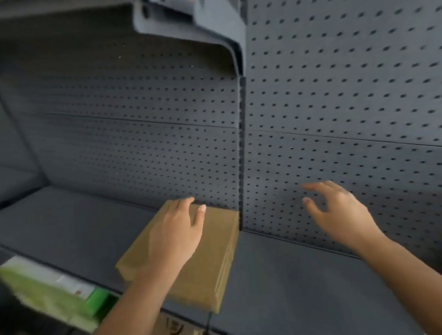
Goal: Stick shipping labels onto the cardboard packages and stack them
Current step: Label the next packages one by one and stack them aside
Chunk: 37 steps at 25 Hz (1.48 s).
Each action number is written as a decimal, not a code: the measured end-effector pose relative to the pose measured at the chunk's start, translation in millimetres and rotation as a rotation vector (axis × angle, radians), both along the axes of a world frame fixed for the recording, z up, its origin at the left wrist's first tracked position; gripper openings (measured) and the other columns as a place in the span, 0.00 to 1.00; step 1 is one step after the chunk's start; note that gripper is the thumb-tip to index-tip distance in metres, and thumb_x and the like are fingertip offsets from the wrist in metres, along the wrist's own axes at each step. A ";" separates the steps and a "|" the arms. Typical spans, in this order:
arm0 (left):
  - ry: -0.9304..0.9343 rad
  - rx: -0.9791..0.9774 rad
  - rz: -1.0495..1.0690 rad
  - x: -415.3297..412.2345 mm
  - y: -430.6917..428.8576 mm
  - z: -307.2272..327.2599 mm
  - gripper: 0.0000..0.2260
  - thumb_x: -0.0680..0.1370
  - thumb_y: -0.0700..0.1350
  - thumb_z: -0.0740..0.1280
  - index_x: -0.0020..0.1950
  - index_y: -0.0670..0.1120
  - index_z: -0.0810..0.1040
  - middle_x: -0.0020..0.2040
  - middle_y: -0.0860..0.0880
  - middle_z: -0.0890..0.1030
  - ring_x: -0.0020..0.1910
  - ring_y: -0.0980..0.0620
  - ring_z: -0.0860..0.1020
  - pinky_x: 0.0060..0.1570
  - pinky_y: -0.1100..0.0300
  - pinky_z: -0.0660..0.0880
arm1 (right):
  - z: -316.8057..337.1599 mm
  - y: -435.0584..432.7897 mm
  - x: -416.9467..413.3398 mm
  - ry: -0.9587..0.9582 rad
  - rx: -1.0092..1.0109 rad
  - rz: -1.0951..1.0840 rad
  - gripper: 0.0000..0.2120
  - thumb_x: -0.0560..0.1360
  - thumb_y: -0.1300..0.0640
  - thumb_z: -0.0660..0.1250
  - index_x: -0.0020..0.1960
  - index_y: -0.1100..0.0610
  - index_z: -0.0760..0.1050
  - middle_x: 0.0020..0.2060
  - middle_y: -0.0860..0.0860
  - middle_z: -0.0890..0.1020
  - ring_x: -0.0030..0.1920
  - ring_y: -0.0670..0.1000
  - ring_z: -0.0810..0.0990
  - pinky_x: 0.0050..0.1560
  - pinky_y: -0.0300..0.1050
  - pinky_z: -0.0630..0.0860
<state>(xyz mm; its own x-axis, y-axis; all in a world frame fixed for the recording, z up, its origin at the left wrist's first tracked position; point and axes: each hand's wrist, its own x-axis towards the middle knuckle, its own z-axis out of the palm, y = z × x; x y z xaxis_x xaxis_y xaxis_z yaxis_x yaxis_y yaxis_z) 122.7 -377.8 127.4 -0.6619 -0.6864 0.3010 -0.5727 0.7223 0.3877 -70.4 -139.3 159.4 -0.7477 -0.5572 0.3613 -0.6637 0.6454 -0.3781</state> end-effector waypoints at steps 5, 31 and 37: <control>-0.089 -0.006 0.095 39.5 -61.8 -33.5 0.24 0.85 0.60 0.54 0.74 0.50 0.73 0.71 0.51 0.78 0.69 0.49 0.76 0.60 0.52 0.77 | -42.3 -78.0 30.1 0.025 0.067 0.155 0.19 0.81 0.47 0.62 0.70 0.50 0.73 0.66 0.47 0.77 0.62 0.52 0.77 0.56 0.48 0.77; 0.090 0.667 0.002 26.9 -12.6 -74.4 0.17 0.81 0.62 0.62 0.59 0.51 0.77 0.51 0.54 0.82 0.48 0.53 0.81 0.53 0.47 0.80 | -107.0 -43.3 57.2 -1.125 -0.476 -0.189 0.32 0.79 0.44 0.64 0.79 0.41 0.54 0.63 0.46 0.77 0.56 0.52 0.80 0.60 0.55 0.78; 0.046 0.645 -0.136 -21.9 70.1 -70.7 0.18 0.81 0.65 0.60 0.56 0.52 0.76 0.47 0.53 0.82 0.45 0.52 0.81 0.49 0.48 0.80 | -101.0 59.4 33.5 -1.075 -0.536 -0.342 0.32 0.79 0.42 0.64 0.79 0.40 0.55 0.60 0.46 0.78 0.54 0.52 0.81 0.53 0.52 0.79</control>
<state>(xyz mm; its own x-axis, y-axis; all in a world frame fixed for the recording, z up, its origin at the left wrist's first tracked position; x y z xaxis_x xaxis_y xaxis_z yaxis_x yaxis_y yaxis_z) 100.8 -307.7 56.7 -0.7514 -0.6502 -0.1125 -0.4655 0.4015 0.7888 -36.9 -80.0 58.4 -0.8822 -0.2478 -0.4004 0.3150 0.3214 -0.8930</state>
